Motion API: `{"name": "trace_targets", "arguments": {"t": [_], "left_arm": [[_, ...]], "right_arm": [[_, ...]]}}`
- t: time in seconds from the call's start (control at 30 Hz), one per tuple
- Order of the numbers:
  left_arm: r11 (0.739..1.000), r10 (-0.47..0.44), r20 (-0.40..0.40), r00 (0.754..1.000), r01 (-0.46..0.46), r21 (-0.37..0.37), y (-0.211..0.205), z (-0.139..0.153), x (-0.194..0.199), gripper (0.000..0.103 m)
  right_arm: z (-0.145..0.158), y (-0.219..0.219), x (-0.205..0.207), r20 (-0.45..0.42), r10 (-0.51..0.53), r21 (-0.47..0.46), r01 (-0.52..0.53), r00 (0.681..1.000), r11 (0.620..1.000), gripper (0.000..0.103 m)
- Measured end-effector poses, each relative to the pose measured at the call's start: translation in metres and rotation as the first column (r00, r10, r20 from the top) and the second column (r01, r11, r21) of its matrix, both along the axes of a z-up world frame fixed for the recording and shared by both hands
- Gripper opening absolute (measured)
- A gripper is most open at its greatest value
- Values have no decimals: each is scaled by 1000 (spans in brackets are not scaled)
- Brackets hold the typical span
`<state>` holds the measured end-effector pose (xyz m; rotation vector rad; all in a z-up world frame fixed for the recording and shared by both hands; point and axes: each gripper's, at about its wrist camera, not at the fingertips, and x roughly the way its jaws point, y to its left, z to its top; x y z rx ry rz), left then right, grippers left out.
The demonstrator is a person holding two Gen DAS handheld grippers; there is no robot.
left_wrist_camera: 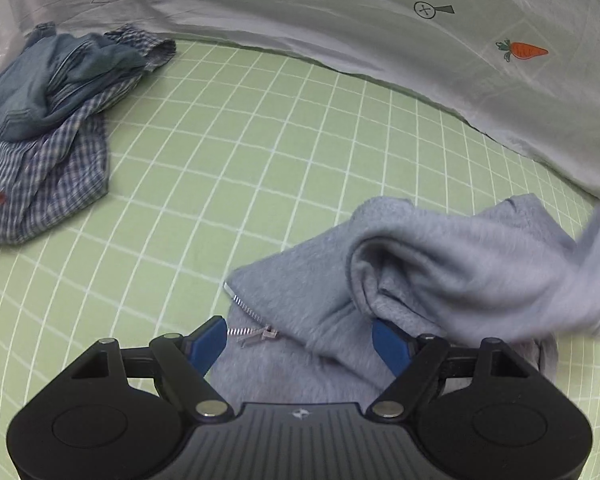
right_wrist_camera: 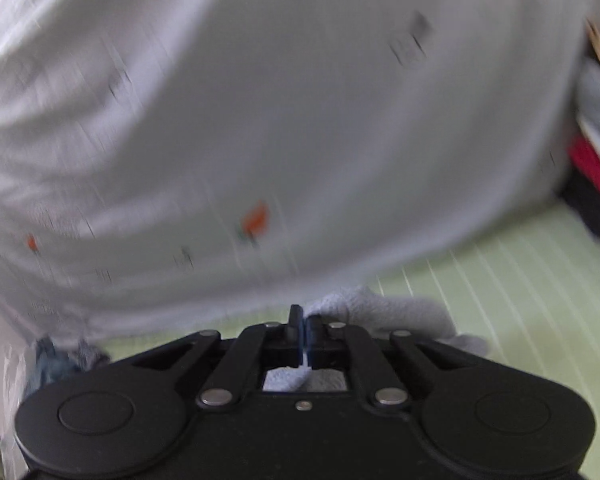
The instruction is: Fold clothes
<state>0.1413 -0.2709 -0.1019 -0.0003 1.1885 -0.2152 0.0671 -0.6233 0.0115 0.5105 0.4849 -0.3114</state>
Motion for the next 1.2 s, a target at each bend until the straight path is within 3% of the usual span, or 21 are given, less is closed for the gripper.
{"name": "trace_targets", "arguments": {"t": [0.1, 0.17, 0.27, 0.4, 0.5, 0.53, 0.63, 0.8, 1.0, 1.03, 1.13, 1.2], "left_arm": [[1000, 16, 1, 1000, -16, 2, 0, -2, 9, 81], [1000, 26, 1, 1000, -26, 9, 2, -3, 12, 81], [999, 38, -3, 999, -38, 22, 8, -4, 9, 81], [998, 59, -20, 998, -58, 36, 20, -6, 0, 81], [996, 73, -24, 997, -71, 49, 26, -5, -8, 81], [996, 75, -20, 997, -74, 53, 28, -3, -11, 81], [997, 70, 6, 998, -70, 41, 33, 7, -24, 82], [998, 44, 38, 998, -45, 34, 46, 22, -56, 87], [998, 32, 23, 999, -33, 50, 67, 21, -96, 87], [998, 29, 22, 999, -30, 55, 70, 20, -102, 87], [997, 24, 16, 1000, -25, 69, 79, 19, -121, 87], [997, 33, 10, 999, -34, 74, 81, 19, -128, 87]], "right_arm": [[27, -5, 21, 100, -26, -54, 32, 995, 998, 7], [21, -1, 30, 27, -30, -116, 33, 999, 993, 43], [-14, 16, 20, -120, -65, -179, 43, 991, 983, 44], [-70, 40, -16, -301, -76, -122, 41, 951, 992, 55], [-101, 64, -50, -381, -76, -64, 56, 922, 996, 60], [-108, 72, -60, -405, -81, -52, 66, 911, 996, 67], [-119, 94, -83, -438, -79, -21, 77, 896, 997, 77], [-122, 124, -106, -423, -39, 25, 54, 905, 998, 88], [-141, 152, -127, -457, -27, 44, 53, 889, 998, 86], [-146, 154, -131, -459, -26, 54, 57, 888, 997, 78], [-156, 159, -142, -460, -4, 81, 47, 888, 996, 37], [-158, 161, -149, -458, 2, 81, 39, 889, 996, 29]]}}
